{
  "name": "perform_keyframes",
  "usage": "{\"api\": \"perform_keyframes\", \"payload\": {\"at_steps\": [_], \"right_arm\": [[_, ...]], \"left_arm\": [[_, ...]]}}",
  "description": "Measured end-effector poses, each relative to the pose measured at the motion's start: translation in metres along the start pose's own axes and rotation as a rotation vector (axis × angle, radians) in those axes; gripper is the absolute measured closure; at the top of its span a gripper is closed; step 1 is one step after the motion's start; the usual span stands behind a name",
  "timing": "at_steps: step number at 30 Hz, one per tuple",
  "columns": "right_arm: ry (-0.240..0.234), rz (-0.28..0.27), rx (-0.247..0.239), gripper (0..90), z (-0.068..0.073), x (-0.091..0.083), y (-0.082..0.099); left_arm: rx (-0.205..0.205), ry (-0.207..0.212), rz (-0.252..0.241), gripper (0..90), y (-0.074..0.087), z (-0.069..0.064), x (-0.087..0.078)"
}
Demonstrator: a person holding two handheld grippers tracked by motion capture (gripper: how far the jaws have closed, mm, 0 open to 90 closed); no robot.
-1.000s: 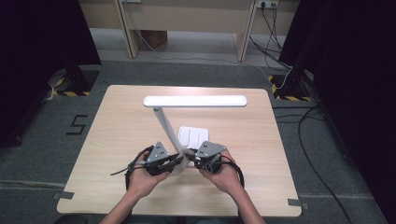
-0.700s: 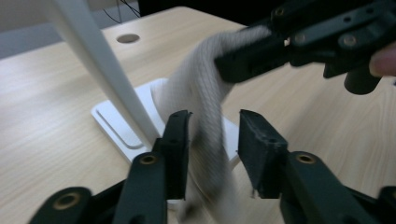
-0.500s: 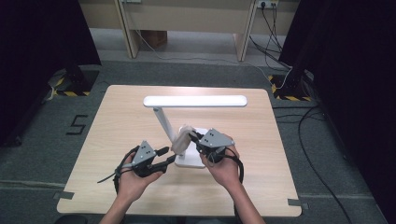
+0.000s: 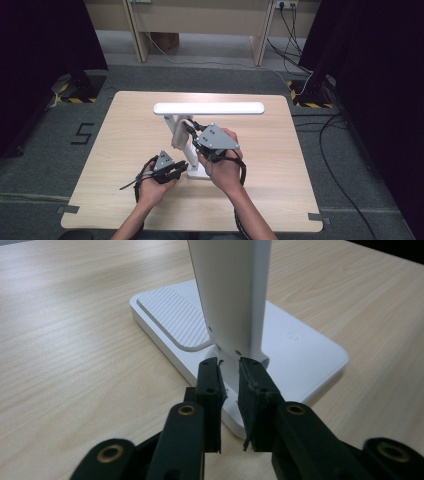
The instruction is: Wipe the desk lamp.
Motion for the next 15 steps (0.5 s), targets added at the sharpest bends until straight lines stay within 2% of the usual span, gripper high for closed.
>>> {"api": "perform_keyframes", "payload": {"at_steps": [6,8,11,15], "right_arm": [[0.008,-0.020,-0.016,85.2,0.005,0.011,-0.008],[0.007,-0.017,-0.006,85.1,0.008,0.012,-0.008],[0.002,-0.027,-0.019,85.0,0.010,0.016,-0.011],[-0.001,-0.024,-0.030,84.8,0.012,0.019,-0.014]], "left_arm": [[0.033,-0.005,0.035,84.3,0.004,0.002,0.013],[0.030,-0.002,0.038,85.0,0.006,0.002,0.015],[0.038,0.007,0.047,84.7,0.009,0.001,0.016],[0.029,0.006,0.042,84.6,0.011,0.001,0.018]]}}
Point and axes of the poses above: each handheld gripper's, and its own axes: x roughly forward along the jaws, y roughly out of its underside, z roughly to its left, the point moved 9 cm from there along x, roughly forward along the jaws, and after that the axes turned 7 degrees about -z, right-handed, at the moved point
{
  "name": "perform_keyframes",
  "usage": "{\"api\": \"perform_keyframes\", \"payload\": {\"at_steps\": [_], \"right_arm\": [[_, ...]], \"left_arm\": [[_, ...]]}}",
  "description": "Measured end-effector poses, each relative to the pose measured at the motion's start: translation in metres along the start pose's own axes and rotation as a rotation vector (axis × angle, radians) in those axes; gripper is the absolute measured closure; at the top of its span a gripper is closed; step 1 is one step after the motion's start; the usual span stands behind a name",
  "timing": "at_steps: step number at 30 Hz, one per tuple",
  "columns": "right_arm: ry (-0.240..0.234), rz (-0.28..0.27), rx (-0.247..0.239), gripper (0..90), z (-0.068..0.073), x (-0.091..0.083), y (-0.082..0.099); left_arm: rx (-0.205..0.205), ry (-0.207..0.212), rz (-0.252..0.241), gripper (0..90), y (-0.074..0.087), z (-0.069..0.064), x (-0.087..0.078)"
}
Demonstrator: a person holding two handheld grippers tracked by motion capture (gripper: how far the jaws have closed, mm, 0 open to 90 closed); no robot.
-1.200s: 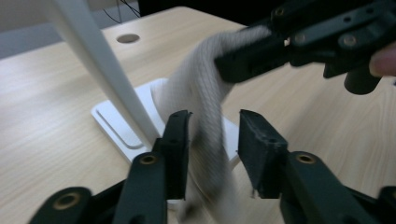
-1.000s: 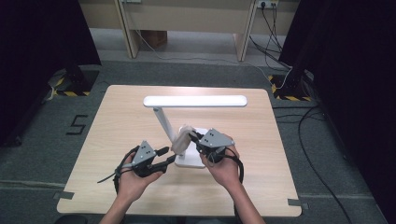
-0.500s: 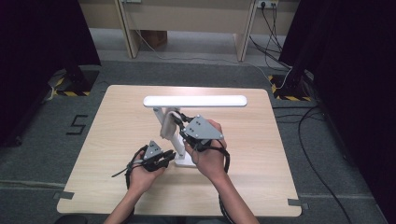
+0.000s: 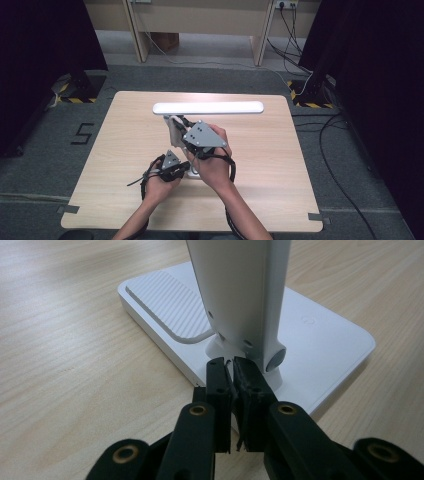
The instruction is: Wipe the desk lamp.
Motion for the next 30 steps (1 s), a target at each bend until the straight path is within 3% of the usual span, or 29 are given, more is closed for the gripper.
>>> {"api": "perform_keyframes", "payload": {"at_steps": [1,2,3,15,20,30], "right_arm": [[0.003,0.013,0.037,84.8,0.003,0.000,0.001],[-0.002,-0.001,-0.004,84.7,0.000,0.001,-0.001],[-0.004,-0.002,-0.006,84.7,0.000,0.002,-0.001],[-0.010,0.010,-0.006,84.6,-0.002,0.003,0.004],[-0.028,0.017,0.023,84.8,-0.001,0.004,0.006],[-0.035,0.032,0.024,84.9,-0.003,0.006,0.011]], "left_arm": [[0.002,0.001,0.001,84.5,0.000,0.000,0.000],[0.006,-0.001,0.001,84.6,0.000,0.001,0.000],[0.009,-0.002,0.002,84.6,0.000,0.001,0.000],[0.026,0.029,0.003,88.0,0.000,0.001,0.001],[0.022,0.042,0.008,89.2,0.000,0.002,0.001],[0.032,0.040,0.007,89.4,-0.001,0.002,0.002]]}}
Point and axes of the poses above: each handheld gripper's, and its own axes: x roughly forward along the jaws, y roughly out of its underside, z roughly to its left, the point moved 9 cm from there along x, roughly forward along the jaws, and after that the axes turned 7 degrees about -z, right-handed, at the moved point
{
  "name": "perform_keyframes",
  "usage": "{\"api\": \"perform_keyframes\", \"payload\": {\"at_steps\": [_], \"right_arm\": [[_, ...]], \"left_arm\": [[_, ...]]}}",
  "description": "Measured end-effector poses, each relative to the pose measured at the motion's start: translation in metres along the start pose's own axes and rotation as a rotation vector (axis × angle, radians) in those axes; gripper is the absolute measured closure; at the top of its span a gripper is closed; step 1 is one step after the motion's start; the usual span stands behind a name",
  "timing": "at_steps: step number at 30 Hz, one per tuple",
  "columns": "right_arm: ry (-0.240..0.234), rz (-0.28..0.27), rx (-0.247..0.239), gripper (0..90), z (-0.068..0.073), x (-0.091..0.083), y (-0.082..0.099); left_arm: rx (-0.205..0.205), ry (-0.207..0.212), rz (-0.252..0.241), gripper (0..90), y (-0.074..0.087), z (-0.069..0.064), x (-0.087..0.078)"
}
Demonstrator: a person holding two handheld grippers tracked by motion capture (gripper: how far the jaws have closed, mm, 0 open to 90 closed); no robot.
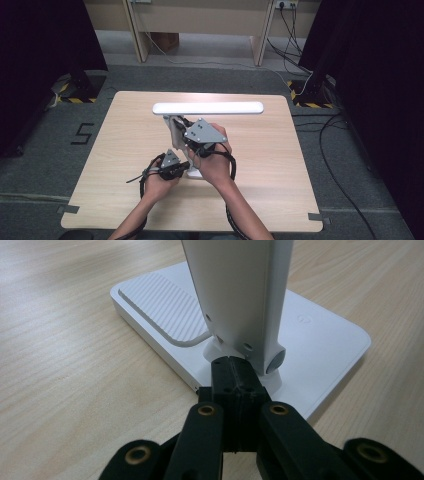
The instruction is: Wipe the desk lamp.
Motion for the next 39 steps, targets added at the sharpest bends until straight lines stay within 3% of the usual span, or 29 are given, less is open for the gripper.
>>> {"api": "perform_keyframes", "payload": {"at_steps": [39], "right_arm": [[0.014,0.058,0.028,85.1,0.001,-0.004,0.023]], "left_arm": [[0.023,-0.019,0.006,89.4,-0.001,-0.003,0.002]]}}
Point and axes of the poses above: each handheld gripper's, and its own axes: x roughly forward along the jaws, y roughly out of its underside, z roughly to its left, the point moved 9 cm from there along x, roughly forward along the jaws, and after that the axes turned 7 degrees about -z, right-handed, at the moved point
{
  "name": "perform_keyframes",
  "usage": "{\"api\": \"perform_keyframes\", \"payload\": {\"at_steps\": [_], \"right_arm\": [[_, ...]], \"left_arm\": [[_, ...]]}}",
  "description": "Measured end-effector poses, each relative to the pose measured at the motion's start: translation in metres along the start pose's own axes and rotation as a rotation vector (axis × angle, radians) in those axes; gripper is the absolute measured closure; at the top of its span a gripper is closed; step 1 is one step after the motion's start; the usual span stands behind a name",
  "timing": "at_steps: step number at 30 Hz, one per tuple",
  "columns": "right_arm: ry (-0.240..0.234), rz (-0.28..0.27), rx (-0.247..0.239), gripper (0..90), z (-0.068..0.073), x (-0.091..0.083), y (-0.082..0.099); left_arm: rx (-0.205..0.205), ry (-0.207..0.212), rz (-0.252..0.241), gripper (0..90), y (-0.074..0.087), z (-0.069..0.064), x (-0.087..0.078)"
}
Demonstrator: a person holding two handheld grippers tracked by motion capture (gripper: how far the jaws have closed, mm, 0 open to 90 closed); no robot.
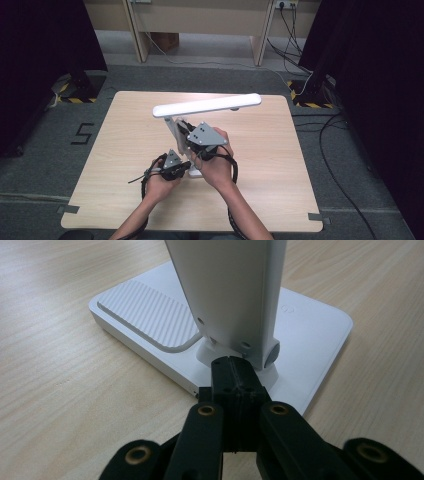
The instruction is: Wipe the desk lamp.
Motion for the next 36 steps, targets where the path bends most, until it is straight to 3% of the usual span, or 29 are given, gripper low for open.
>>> {"api": "perform_keyframes", "payload": {"at_steps": [36], "right_arm": [[0.001,0.063,0.040,85.2,0.000,0.001,0.031]], "left_arm": [[0.009,-0.003,0.004,89.4,0.000,0.000,0.000]]}}
Point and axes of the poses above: each handheld gripper's, and its own axes: x roughly forward along the jaws, y roughly out of its underside, z roughly to its left, the point moved 9 cm from there along x, roughly forward along the jaws, and after that the axes turned 7 degrees about -z, right-handed, at the moved point
